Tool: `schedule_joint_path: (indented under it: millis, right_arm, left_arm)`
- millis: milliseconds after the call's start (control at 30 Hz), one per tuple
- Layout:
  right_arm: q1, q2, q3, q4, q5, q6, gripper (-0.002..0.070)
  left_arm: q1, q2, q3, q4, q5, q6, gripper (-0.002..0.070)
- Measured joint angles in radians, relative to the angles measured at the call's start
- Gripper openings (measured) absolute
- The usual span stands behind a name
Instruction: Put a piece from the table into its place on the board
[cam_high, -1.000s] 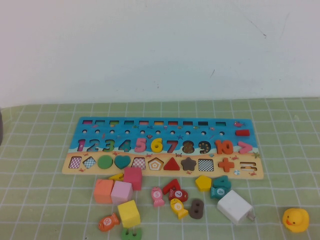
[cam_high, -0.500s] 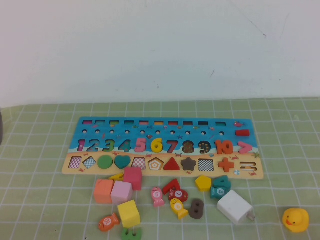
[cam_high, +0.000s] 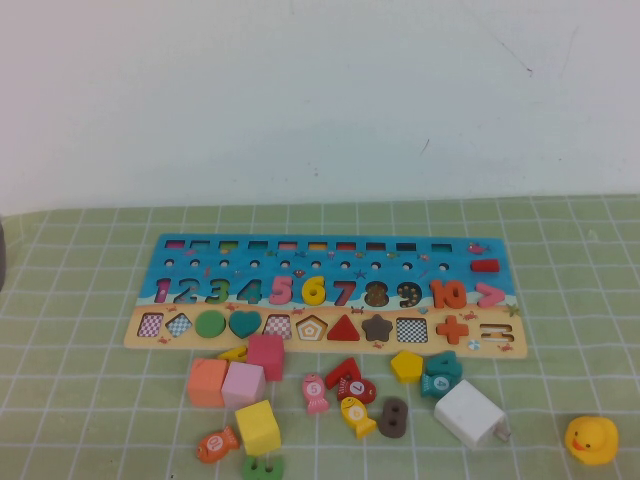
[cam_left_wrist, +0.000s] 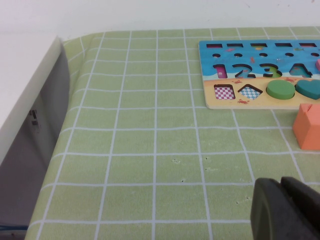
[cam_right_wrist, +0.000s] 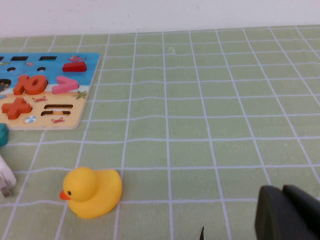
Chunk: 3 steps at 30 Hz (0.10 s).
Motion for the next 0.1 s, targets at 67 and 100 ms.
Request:
schedule_joint_path:
  millis: [67,100]
  right_arm:
    - [0.000,0.000,0.000,0.000,0.000,0.000,-0.0001]
    - [0.000,0.000,0.000,0.000,0.000,0.000,-0.0001]
  left_arm:
    - [0.000,0.000,0.000,0.000,0.000,0.000,-0.0001]
    - [0.000,0.000,0.000,0.000,0.000,0.000,-0.0001]
